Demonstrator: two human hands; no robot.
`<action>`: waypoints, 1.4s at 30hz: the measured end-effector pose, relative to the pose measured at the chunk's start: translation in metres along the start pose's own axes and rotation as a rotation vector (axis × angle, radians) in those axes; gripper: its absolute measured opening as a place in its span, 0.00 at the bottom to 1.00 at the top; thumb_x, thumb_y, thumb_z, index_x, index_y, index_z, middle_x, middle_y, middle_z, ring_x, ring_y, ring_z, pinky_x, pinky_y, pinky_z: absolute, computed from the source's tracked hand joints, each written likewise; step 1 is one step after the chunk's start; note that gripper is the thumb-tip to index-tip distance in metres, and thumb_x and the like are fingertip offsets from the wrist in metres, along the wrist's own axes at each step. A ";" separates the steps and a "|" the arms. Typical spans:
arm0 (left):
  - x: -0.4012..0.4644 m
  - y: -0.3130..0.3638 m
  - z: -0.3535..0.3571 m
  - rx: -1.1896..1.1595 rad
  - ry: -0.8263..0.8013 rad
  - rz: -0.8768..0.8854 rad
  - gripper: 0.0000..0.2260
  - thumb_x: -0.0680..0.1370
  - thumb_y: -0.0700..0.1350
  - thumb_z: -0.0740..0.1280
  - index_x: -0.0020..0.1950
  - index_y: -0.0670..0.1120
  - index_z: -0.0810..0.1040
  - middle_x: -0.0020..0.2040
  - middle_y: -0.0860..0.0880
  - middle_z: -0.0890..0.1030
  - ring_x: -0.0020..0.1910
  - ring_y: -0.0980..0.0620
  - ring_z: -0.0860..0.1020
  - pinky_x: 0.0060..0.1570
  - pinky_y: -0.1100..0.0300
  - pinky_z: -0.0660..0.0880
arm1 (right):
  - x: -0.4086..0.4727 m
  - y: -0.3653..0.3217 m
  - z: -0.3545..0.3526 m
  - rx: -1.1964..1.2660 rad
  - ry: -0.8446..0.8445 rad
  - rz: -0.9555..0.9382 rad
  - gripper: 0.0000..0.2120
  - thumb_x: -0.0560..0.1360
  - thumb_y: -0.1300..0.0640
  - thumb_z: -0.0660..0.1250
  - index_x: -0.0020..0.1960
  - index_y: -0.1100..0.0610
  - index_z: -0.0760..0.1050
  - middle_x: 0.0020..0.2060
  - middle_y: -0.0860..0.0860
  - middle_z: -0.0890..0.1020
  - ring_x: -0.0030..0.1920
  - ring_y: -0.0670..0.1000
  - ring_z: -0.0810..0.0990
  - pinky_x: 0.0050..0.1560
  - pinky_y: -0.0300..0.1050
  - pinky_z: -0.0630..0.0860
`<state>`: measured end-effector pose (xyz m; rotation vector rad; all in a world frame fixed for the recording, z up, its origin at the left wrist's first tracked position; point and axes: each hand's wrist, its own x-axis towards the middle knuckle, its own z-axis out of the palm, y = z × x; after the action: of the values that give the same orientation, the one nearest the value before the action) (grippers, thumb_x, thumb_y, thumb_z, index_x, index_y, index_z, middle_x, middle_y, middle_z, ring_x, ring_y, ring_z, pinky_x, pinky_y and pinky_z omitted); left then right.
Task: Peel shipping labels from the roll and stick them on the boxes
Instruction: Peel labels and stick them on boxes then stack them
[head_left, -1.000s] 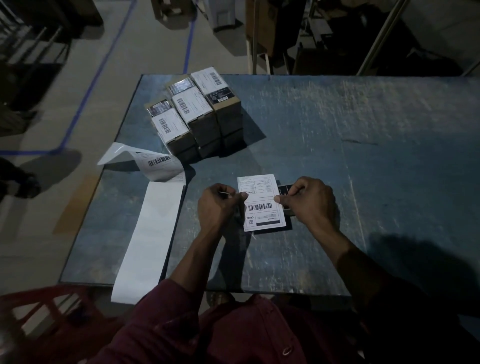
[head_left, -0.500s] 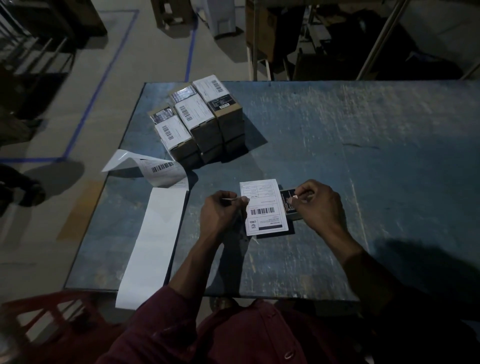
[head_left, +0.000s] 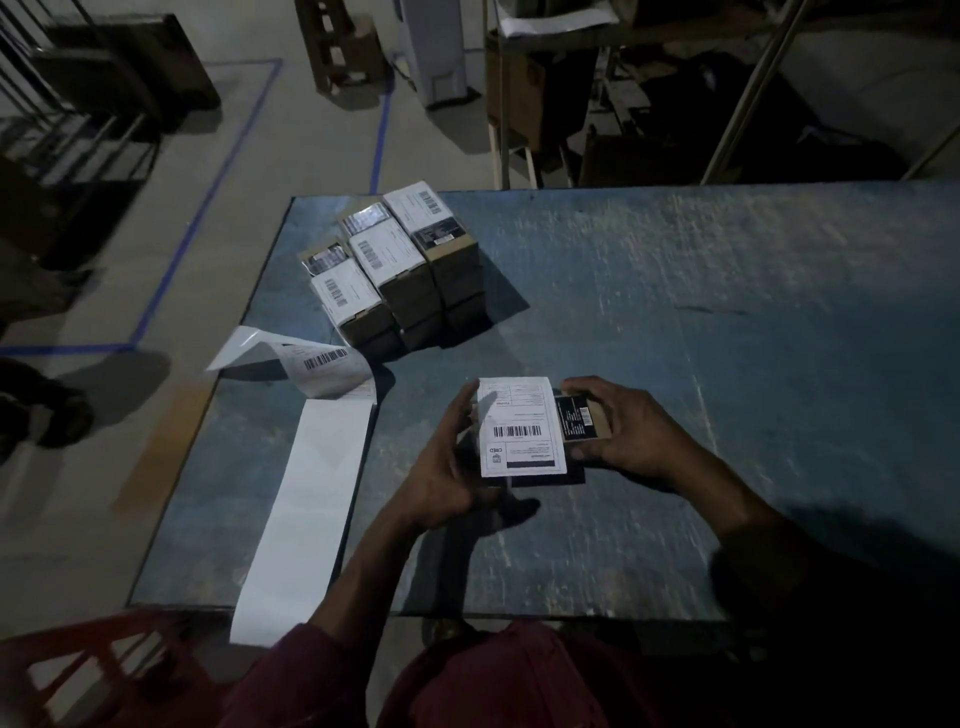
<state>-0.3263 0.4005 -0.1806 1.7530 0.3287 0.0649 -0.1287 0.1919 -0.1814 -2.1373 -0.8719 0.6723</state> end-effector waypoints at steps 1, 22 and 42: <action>0.000 0.003 -0.001 0.095 0.020 0.076 0.54 0.69 0.31 0.81 0.85 0.49 0.52 0.79 0.51 0.68 0.76 0.60 0.69 0.70 0.61 0.72 | 0.002 -0.003 -0.006 0.075 -0.008 0.004 0.42 0.61 0.57 0.87 0.69 0.38 0.74 0.64 0.40 0.81 0.64 0.41 0.80 0.64 0.35 0.75; 0.043 0.084 -0.040 0.368 0.236 0.515 0.27 0.67 0.43 0.86 0.65 0.45 0.84 0.60 0.53 0.86 0.60 0.57 0.84 0.59 0.51 0.82 | 0.024 -0.093 -0.061 -0.412 -0.114 -0.457 0.55 0.65 0.48 0.84 0.82 0.39 0.53 0.81 0.45 0.62 0.81 0.47 0.57 0.81 0.54 0.57; 0.024 0.095 -0.056 0.143 0.319 0.420 0.38 0.66 0.40 0.85 0.74 0.41 0.75 0.67 0.48 0.82 0.66 0.53 0.81 0.63 0.51 0.81 | 0.016 -0.090 -0.044 -0.128 0.135 -0.717 0.39 0.73 0.47 0.79 0.79 0.56 0.68 0.76 0.49 0.72 0.72 0.48 0.76 0.67 0.50 0.79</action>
<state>-0.2986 0.4438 -0.0804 1.9310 0.1924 0.6408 -0.1224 0.2311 -0.0883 -1.7586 -1.5154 0.1036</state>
